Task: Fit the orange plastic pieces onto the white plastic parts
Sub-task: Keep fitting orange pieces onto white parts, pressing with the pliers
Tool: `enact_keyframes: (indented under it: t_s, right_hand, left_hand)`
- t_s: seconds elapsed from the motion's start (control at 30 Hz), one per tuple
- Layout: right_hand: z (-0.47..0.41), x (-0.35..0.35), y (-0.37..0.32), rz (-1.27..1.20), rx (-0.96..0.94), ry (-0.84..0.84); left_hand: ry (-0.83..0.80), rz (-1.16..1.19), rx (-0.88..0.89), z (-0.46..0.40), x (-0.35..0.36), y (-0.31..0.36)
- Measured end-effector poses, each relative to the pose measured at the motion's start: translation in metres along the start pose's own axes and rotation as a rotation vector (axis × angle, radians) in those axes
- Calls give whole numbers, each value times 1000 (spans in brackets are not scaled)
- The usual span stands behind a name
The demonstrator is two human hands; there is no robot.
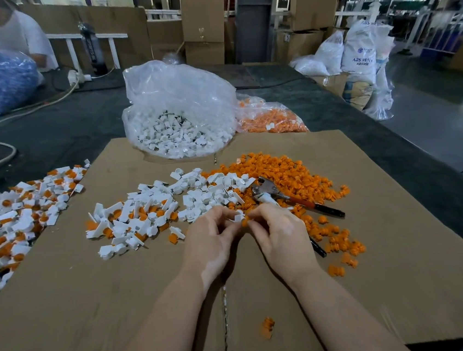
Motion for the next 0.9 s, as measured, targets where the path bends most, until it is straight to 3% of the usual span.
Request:
enact_keyframes:
  t_s: [0.37,0.9]
  right_hand:
    - [0,-5,-2,-39,-4,32]
    - [1,6,1,-55,17,-52]
  left_hand:
    - [-42,181,-87,1,3,-3]
    - [-67,82,-11,0,4,-3]
Point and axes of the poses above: each hand's wrist, its own z-axis away from the middle knuckle, its own x-axis out of the palm, y = z × x, the point moved 10 cm from there along -z, towards the middle knuckle, and after that the axes turned 11 degrees about z, right-handed, at the moved point
